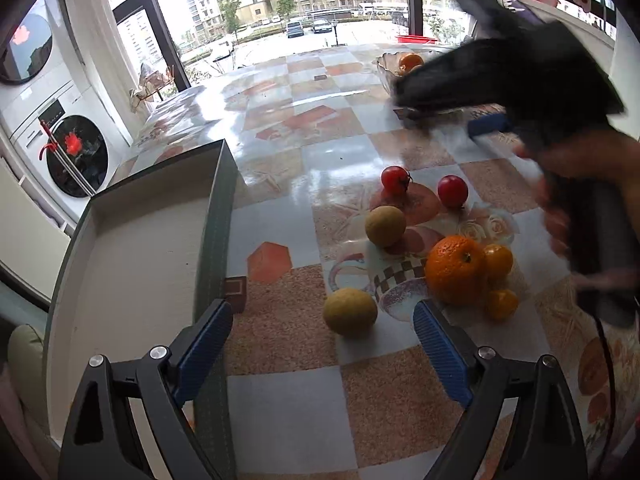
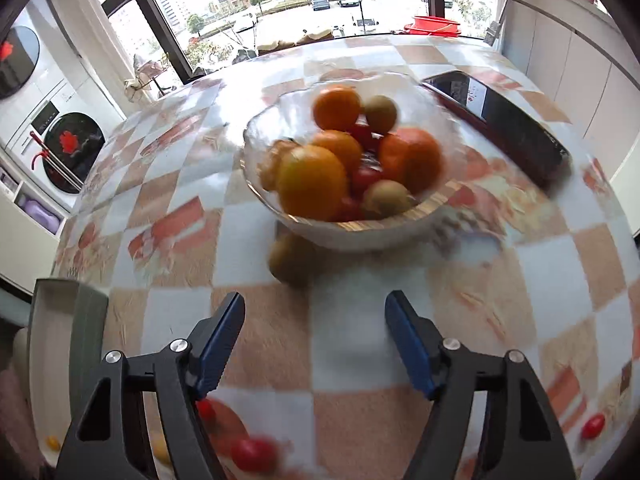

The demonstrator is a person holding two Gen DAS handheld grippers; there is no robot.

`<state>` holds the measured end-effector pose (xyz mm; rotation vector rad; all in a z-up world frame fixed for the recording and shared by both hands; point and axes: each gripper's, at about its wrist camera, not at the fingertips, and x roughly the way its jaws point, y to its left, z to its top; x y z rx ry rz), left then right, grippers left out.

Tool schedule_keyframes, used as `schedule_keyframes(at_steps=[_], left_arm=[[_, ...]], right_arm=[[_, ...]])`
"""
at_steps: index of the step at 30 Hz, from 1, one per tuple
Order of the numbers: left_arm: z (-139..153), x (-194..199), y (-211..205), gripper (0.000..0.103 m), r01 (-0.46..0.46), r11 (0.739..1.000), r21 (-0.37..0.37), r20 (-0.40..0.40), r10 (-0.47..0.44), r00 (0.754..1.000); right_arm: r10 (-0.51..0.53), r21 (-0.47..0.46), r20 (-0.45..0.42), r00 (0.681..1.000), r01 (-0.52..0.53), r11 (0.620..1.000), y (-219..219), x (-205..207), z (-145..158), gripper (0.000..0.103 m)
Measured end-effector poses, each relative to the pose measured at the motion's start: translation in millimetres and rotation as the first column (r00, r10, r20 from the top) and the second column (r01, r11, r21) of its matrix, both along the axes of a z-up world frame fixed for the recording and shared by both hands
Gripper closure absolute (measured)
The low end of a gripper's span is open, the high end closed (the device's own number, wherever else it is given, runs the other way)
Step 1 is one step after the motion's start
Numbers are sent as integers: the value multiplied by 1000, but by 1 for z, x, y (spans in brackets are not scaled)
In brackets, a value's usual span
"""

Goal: Organize fruits
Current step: 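Grasp a brown kiwi-like fruit beside the glass bowl with the right tool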

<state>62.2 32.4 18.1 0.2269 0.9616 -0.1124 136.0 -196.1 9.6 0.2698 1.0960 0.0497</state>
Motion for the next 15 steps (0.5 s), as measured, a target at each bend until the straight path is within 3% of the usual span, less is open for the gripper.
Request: schedule_keyframes(at_steps=[2, 3, 4, 5, 8, 12, 13, 15], left_arm=[[-1, 1, 0, 10, 7, 1000, -1, -5, -7, 1000], [-3, 3, 0, 10, 6, 1000, -6, -11, -7, 1000], [-3, 4, 0, 10, 6, 1000, -12, -15, -6, 1000], [-4, 6, -1, 10, 5, 1000, -15, -17, -5, 1000], [-5, 8, -4, 10, 7, 1000, -15, -23, -8, 1000], [-7, 9, -6, 11, 6, 1000, -6, -25, -6, 1000], [-8, 10, -6, 22, 3, 1000, -10, -29, -4, 1000], [-9, 12, -4, 27, 2, 999, -37, -39, -3, 999]], right_arm=[[0, -22, -1, 1000, 0, 1000, 8, 3, -1, 33], [3, -39, 2, 1000, -2, 999, 13, 5, -1, 46], [10, -61, 6, 1000, -10, 998, 18, 6, 0, 68], [16, -58, 8, 1000, -16, 998, 18, 9, 0, 76], [24, -14, 16, 1000, -24, 1000, 13, 7, 0, 76], [63, 121, 3, 998, -63, 991, -12, -18, 6, 76], [83, 159, 5, 997, -82, 984, -17, -29, 10, 76], [111, 186, 13, 994, -112, 976, -25, -49, 17, 76]])
